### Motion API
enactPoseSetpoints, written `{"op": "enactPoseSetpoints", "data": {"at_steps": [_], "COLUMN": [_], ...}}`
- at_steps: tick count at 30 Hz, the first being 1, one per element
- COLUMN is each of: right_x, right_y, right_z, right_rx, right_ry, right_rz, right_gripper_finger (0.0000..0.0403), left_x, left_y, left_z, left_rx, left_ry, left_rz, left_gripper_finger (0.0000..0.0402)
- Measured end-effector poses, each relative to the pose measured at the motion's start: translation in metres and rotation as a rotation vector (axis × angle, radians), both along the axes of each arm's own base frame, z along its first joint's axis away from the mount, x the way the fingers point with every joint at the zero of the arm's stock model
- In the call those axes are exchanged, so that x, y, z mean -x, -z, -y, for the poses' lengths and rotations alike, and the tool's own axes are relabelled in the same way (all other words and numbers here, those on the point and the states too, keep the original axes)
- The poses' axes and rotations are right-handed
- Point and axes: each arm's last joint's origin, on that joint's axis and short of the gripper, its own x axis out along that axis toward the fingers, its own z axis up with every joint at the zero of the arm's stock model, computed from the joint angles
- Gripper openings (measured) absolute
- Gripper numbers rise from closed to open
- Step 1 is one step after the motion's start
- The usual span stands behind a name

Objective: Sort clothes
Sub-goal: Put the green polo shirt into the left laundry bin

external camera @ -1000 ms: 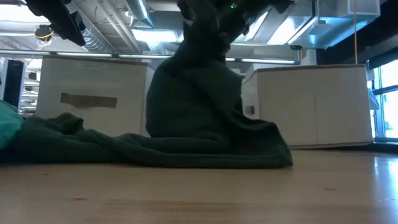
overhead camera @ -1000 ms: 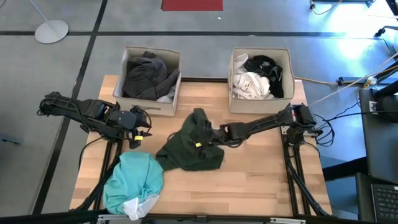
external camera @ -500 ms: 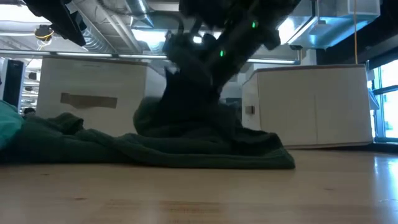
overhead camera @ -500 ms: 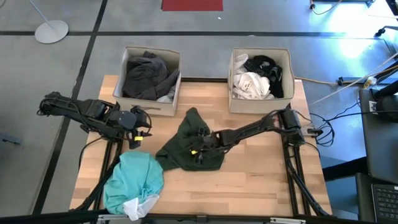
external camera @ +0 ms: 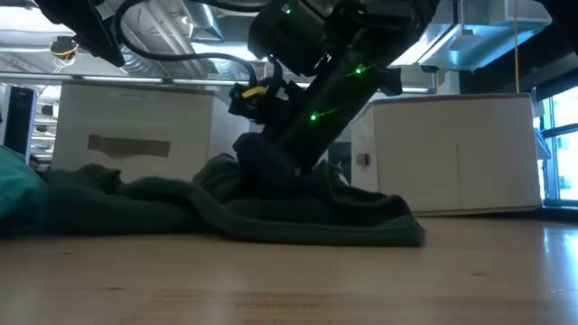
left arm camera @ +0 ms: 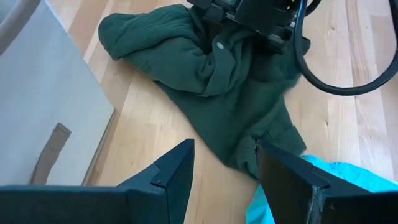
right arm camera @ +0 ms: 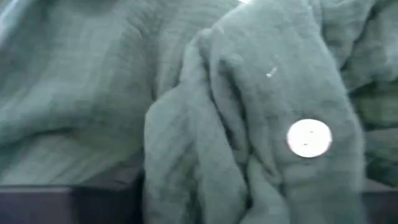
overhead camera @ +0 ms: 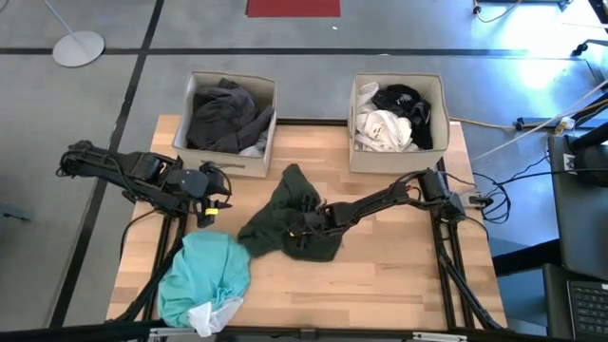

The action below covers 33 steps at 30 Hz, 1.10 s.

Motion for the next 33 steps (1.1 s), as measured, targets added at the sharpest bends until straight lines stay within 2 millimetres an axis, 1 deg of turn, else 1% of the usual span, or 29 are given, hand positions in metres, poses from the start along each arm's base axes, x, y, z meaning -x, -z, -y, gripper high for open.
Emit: {"op": "enactPoseSetpoints", "data": {"at_steps": [6, 8, 14, 18, 21, 23, 27, 31, 33], "right_x": [0.002, 0.002, 0.004, 0.007, 0.013, 0.014, 0.015, 0.017, 0.016], "right_y": [0.001, 0.002, -0.001, -0.011, -0.023, -0.033, -0.065, -0.088, -0.103], "right_z": [0.002, 0.002, 0.003, -0.002, -0.004, -0.004, -0.003, 0.002, 0.006], "right_rx": [0.044, 0.059, 0.092, 0.136, 0.155, 0.15, 0.164, 0.215, 0.252], "right_ry": [0.031, 0.034, 0.045, 0.062, 0.06, 0.058, 0.055, 0.029, 0.018], "right_rz": [-0.01, -0.016, -0.023, -0.005, -0.013, 0.003, 0.088, 0.127, 0.151], "right_gripper_finger": [0.0096, 0.0054, 0.0053, 0.0053, 0.0053, 0.0053, 0.0053, 0.0053, 0.0053], "left_x": [0.0, 0.0, 0.0, 0.001, 0.004, 0.007, 0.018, 0.031, 0.035], "left_y": [0.0, 0.0, 0.0, -0.001, -0.005, -0.009, -0.017, -0.023, -0.026], "left_z": [0.0, 0.0, 0.0, 0.0, -0.001, -0.002, -0.004, -0.008, -0.009], "left_rx": [-0.001, -0.001, -0.003, -0.015, -0.015, -0.016, -0.021, -0.014, -0.001], "left_ry": [0.001, 0.001, 0.004, 0.02, 0.029, 0.04, 0.06, 0.052, 0.046], "left_rz": [0.0, 0.0, 0.002, 0.009, 0.047, 0.09, 0.168, 0.236, 0.282], "left_gripper_finger": [0.0162, 0.0162, 0.0162, 0.0162, 0.0162, 0.0162, 0.0162, 0.0162, 0.0162]}}
